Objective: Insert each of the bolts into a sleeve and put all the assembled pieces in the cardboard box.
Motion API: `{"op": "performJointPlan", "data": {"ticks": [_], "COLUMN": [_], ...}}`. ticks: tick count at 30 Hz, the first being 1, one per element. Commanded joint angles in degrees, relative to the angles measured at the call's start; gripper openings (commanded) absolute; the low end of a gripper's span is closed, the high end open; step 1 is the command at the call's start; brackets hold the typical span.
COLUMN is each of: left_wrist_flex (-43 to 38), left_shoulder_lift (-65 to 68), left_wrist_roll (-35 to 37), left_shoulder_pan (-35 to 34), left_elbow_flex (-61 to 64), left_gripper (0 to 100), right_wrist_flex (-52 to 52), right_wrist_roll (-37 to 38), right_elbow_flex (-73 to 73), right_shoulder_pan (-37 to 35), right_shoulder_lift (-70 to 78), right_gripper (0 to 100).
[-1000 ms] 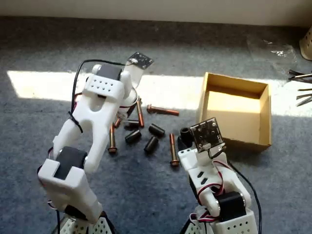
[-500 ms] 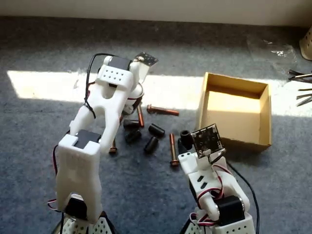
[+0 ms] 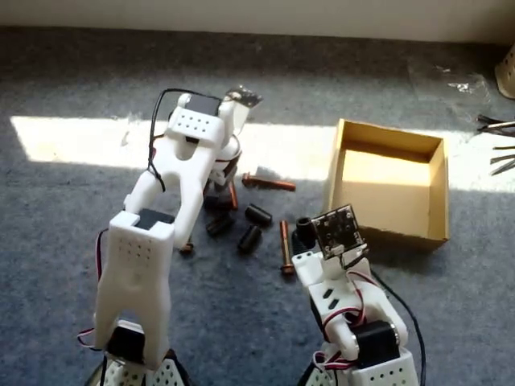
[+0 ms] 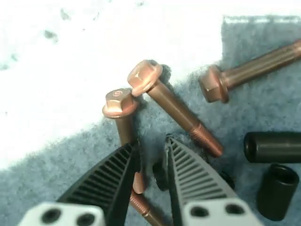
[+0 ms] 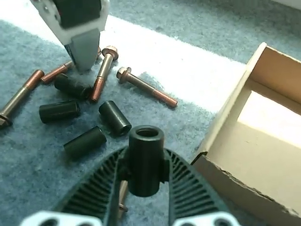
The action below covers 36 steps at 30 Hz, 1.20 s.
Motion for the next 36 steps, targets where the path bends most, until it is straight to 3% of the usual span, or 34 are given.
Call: {"op": "performJointPlan", "data": {"ticks": [1,19,24,36], "left_wrist_flex": [-3.08,-3.25,-3.43,-3.43], "left_shoulder_lift": [0.22,-1.63,-0.40,1.54], "left_wrist_roll": [-0.26,-0.44,-0.44,-0.35], "left_shoulder_pan": [0.92,-3.03,-3.12,-3.21], "left_elbow_flex": [-2.59,-5.05,-5.05,-5.05], "left_gripper": [10,10,16,16], "right_wrist_flex": [-1.19,-1.10,-1.10,-1.10], "right_wrist_roll": [-0.35,-0.26,-0.26,-0.26], "right_elbow_flex": [-0.84,-0.84,-0.75,-0.75], "right_shoulder_pan": [-1.45,-2.24,-2.24,-2.15], "right_shoulder_lift": [-0.66,-0.66,-0.66,-0.66], "right_gripper": [0.5,0.5,0.5,0.5]}}
